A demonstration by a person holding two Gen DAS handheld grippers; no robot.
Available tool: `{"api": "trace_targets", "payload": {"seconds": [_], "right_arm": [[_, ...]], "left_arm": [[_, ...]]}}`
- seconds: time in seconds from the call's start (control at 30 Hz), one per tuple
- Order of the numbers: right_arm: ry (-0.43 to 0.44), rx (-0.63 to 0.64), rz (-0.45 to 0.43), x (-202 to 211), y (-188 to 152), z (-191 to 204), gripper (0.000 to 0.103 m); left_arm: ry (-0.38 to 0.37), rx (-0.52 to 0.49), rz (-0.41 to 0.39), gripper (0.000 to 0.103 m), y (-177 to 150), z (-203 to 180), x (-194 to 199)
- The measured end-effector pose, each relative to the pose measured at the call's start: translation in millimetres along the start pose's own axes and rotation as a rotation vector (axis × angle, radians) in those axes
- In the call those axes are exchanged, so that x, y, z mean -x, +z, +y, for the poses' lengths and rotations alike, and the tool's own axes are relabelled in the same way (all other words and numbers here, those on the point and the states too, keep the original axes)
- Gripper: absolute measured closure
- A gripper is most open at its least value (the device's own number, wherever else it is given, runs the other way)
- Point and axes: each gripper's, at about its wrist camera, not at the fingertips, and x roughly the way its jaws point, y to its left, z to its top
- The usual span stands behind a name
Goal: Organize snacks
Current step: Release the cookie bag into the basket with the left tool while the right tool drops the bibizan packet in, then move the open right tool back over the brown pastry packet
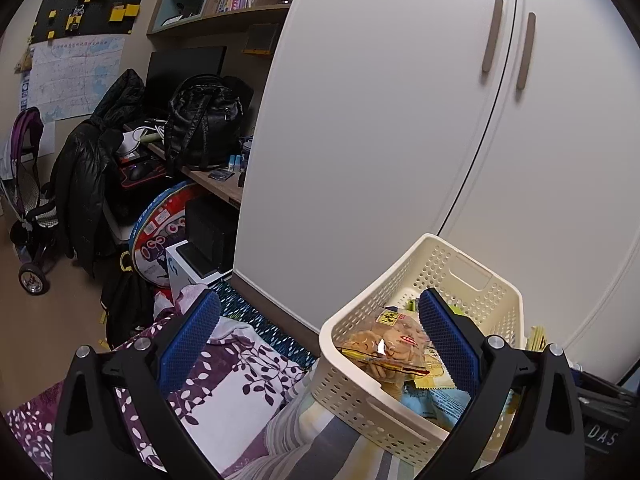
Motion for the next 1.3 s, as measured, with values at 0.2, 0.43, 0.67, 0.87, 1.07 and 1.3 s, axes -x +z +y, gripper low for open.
{"api": "trace_targets", "payload": {"seconds": [0.2,0.43,0.67,0.87,1.07,1.3], "right_arm": [[-0.007,-0.010,0.002,-3,-4,1,0.036],[-0.026,-0.029,-0.010,4,-11,-7,0.036],[-0.043,-0.033,-0.021,11,-17,-12,0.036],[-0.057,-0.044,-0.039,19,-23,-18,0.036],[-0.075,-0.067,-0.054,25,-27,-26,0.033],[-0.093,-0.093,-0.062,31,-34,-37,0.033]], "left_arm": [[-0.004,0.016,0.009,0.002,1,4,-1],[-0.006,0.004,0.004,0.002,1,3,-1],[-0.002,-0.010,0.004,0.002,1,0,-1],[0.012,-0.066,-0.021,0.002,0,-9,2],[0.005,-0.094,-0.029,0.002,-1,-14,4],[-0.001,-0.131,-0.036,0.002,-4,-23,6]]}}
